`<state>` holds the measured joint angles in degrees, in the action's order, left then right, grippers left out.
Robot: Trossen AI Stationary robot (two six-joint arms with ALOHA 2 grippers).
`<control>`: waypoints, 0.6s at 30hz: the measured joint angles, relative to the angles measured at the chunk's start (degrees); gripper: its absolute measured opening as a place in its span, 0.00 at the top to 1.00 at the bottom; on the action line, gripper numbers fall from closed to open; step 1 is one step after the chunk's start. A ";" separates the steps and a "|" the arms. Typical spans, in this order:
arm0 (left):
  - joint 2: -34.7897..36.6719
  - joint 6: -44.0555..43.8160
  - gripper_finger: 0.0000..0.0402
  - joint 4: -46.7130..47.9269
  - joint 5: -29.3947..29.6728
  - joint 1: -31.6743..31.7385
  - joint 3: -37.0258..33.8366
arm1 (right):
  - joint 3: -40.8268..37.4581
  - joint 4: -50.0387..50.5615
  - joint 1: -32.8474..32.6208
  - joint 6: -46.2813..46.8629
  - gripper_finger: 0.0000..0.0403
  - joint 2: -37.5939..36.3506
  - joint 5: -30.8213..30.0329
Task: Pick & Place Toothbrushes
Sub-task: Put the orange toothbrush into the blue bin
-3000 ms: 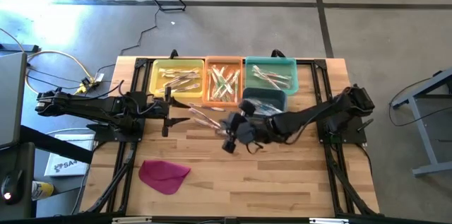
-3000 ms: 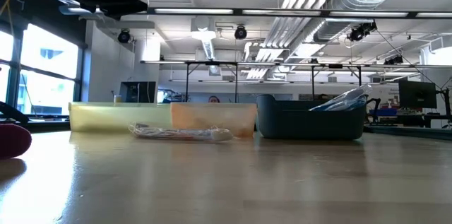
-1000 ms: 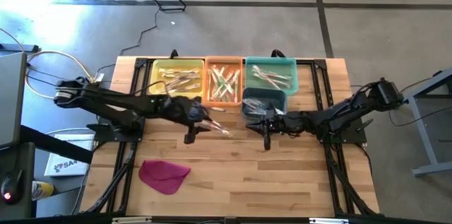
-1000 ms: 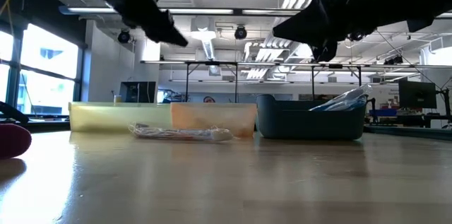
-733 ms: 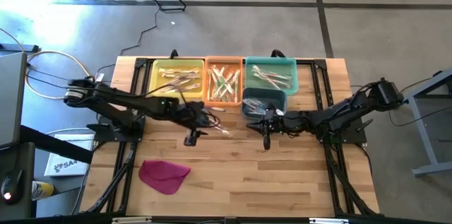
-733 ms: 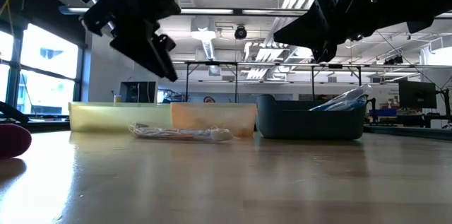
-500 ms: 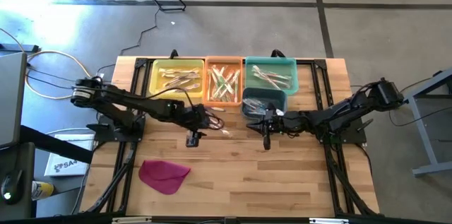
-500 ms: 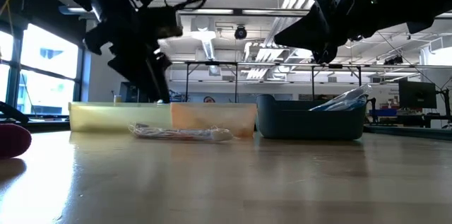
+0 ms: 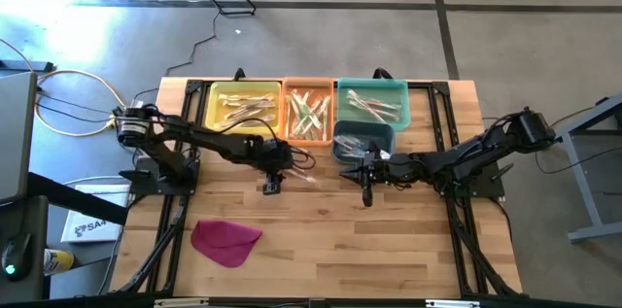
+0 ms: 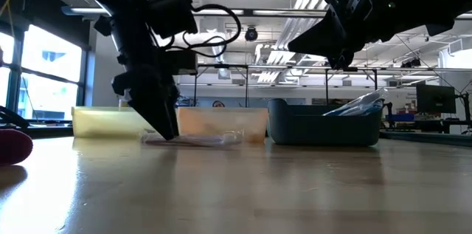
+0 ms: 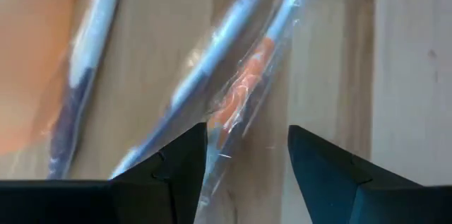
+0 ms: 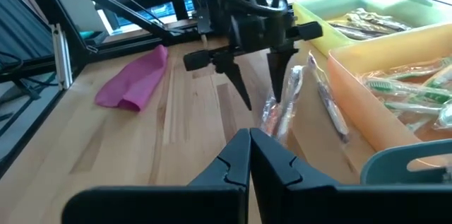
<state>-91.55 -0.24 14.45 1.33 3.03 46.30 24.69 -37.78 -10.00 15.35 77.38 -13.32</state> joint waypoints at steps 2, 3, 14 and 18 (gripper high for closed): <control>0.02 -0.03 0.52 0.25 -0.03 0.60 -0.02 | 0.00 -0.02 0.00 0.00 0.99 0.00 0.00; 0.00 -0.03 0.52 -0.05 -0.03 0.88 -0.02 | 0.00 0.00 0.00 0.00 0.99 0.00 0.00; -0.86 0.41 0.52 -1.22 -0.31 1.50 -0.09 | 0.00 0.72 0.00 -0.15 0.99 0.00 0.00; -2.78 0.22 0.52 -2.14 -0.51 1.48 0.00 | 0.00 0.75 0.00 -0.15 0.99 0.00 0.00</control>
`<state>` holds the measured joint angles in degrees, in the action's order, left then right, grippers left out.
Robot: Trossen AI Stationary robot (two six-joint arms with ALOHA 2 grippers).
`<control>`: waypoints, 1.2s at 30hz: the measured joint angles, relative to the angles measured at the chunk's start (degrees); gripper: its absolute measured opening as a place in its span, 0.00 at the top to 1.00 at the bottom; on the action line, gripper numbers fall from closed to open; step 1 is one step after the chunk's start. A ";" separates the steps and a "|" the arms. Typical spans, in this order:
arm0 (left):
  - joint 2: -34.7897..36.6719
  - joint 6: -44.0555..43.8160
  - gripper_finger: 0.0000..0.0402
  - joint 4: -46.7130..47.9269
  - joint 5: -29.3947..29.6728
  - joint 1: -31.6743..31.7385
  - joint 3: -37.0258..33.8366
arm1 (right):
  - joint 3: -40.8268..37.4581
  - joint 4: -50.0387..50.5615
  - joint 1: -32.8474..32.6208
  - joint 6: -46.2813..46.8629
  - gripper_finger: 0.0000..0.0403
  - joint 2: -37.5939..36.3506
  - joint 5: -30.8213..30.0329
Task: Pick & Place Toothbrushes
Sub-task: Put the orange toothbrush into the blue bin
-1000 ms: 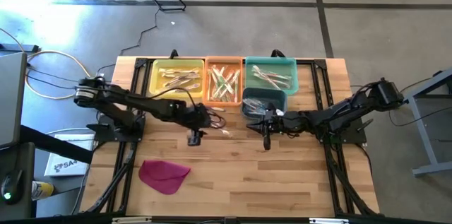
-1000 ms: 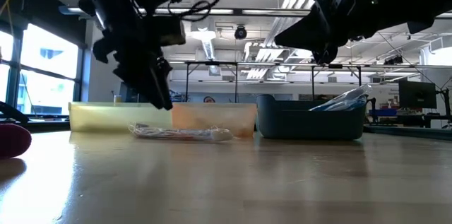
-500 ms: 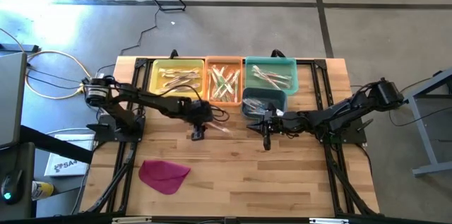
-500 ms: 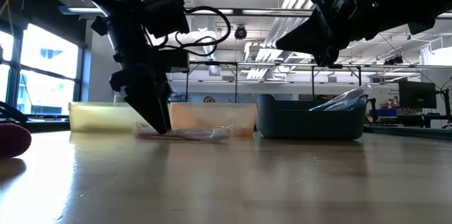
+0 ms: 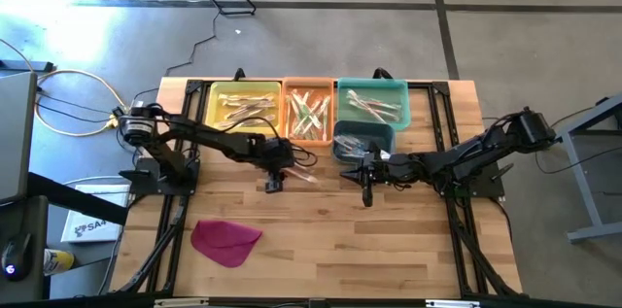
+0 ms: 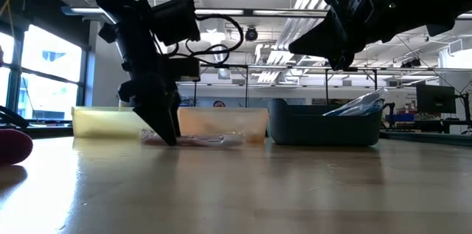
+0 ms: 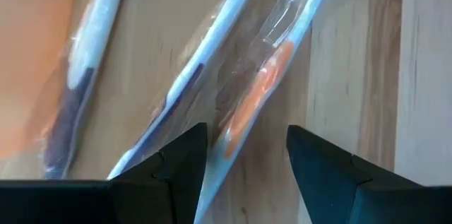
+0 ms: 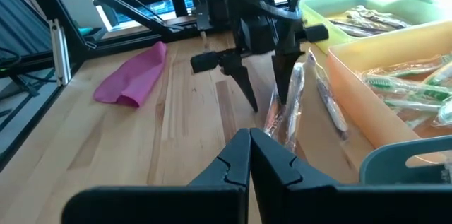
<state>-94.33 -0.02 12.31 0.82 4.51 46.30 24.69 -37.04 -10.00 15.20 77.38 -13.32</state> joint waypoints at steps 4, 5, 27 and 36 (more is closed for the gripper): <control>-1.65 -0.24 0.52 -0.74 -1.59 0.00 0.17 | 0.00 0.31 0.00 1.13 0.99 0.00 0.00; -1.87 -0.26 0.52 -0.80 -2.08 0.02 0.15 | 0.00 0.38 0.00 1.35 0.99 0.00 0.00; -2.13 -1.06 0.79 -0.68 -8.58 0.01 0.02 | 0.00 0.42 0.00 1.46 0.99 0.00 -0.04; -2.16 -3.51 0.91 0.44 -15.90 -0.02 -0.02 | 0.00 0.52 0.00 1.07 0.99 0.00 -0.02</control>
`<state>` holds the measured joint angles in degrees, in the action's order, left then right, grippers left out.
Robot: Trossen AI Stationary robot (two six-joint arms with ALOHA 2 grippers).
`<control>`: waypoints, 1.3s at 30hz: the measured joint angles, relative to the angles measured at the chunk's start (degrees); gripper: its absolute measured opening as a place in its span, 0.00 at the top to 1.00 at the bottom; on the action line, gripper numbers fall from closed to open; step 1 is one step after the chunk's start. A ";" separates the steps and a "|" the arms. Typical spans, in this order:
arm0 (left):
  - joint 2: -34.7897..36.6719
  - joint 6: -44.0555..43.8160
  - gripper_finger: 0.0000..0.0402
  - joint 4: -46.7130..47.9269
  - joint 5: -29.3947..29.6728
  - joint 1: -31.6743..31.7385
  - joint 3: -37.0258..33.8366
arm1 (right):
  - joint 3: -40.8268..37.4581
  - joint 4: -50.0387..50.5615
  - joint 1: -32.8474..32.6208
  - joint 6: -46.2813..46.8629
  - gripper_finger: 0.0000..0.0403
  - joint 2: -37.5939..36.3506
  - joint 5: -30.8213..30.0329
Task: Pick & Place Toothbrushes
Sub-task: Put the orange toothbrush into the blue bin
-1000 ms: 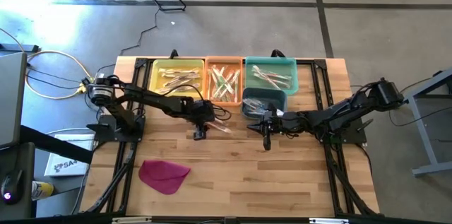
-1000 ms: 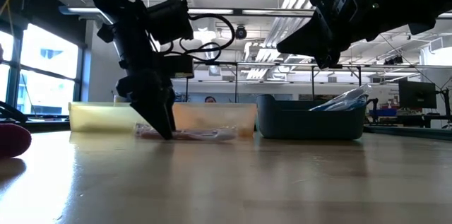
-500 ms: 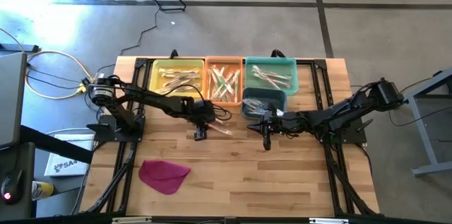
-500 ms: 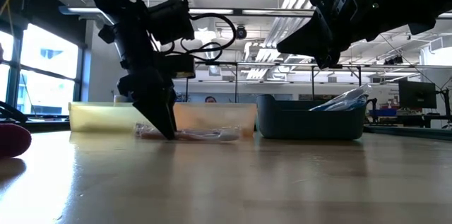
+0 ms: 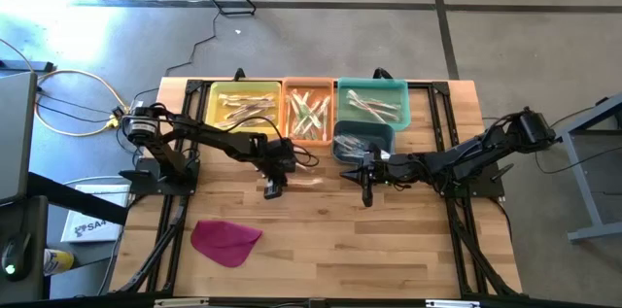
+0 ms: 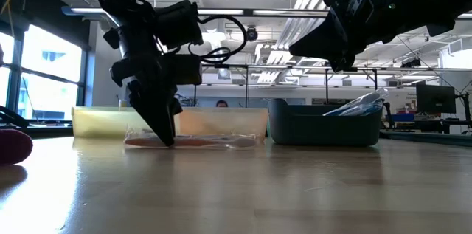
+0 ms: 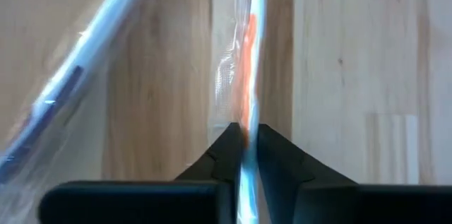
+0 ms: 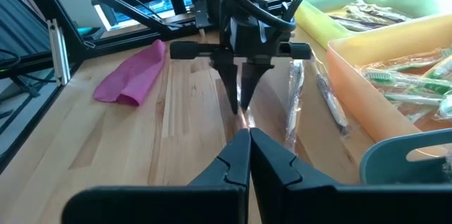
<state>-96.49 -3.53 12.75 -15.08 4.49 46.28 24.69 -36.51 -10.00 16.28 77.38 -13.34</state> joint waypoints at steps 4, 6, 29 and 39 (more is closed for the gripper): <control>-0.02 0.02 0.97 0.05 -1.34 0.00 -0.02 | 0.00 0.17 0.00 -0.03 0.99 0.00 0.02; -0.02 0.04 0.97 0.05 -1.43 0.00 -0.02 | 0.00 0.46 0.00 -0.03 0.99 0.00 0.02; 12.85 0.22 0.96 -3.11 -7.97 0.00 -0.20 | -0.01 0.02 -0.02 -1.42 0.99 -12.04 16.63; 14.91 5.55 0.96 -2.32 -4.69 0.02 10.14 | -0.02 0.40 0.00 -5.74 0.99 -22.38 17.82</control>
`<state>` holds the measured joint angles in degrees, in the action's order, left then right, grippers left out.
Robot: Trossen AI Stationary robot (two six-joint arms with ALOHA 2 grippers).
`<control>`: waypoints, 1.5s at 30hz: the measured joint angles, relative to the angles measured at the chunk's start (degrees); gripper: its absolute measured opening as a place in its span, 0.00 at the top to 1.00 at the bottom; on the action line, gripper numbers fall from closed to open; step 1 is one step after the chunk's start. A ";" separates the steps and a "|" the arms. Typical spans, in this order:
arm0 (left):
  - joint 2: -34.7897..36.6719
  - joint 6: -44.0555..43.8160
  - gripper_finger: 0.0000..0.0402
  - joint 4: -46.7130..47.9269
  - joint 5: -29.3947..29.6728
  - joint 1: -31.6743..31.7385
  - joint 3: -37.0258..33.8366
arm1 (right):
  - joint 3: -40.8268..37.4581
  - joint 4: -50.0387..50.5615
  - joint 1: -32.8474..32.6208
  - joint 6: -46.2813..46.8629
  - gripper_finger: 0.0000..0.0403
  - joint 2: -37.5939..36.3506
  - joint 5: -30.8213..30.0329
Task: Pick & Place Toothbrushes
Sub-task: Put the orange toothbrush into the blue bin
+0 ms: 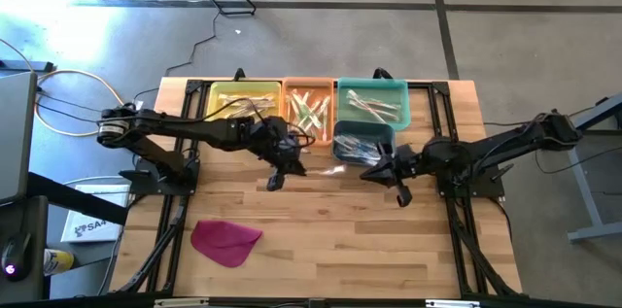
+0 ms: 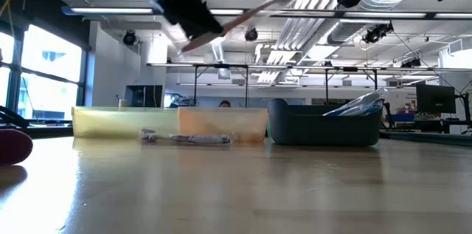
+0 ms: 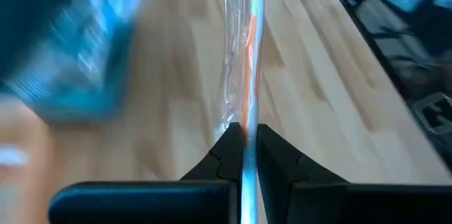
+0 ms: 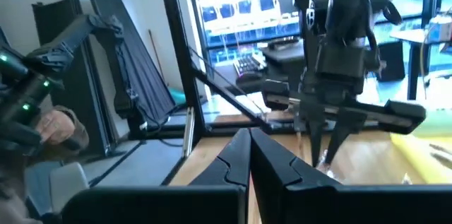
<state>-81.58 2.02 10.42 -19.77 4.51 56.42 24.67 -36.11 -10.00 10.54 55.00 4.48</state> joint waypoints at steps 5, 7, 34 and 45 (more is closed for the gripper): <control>-0.02 6.25 0.96 0.14 7.32 0.68 5.68 | 0.00 0.41 0.00 -0.23 0.99 -3.27 -0.03; -0.02 6.92 0.96 -0.21 8.39 1.71 8.11 | 0.00 2.11 0.00 -0.37 0.99 -4.74 -0.12; -2.03 -1.08 0.96 -19.12 6.32 12.35 11.87 | 0.00 6.77 0.04 -14.96 0.99 -7.72 -37.12; -2.03 -0.89 0.96 -20.18 6.25 12.35 11.87 | 0.00 6.76 0.20 -14.94 0.99 -7.69 -37.09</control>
<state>-83.61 1.13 -9.76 -13.52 16.86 68.29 24.67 -29.35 -9.80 -4.40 47.31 -32.61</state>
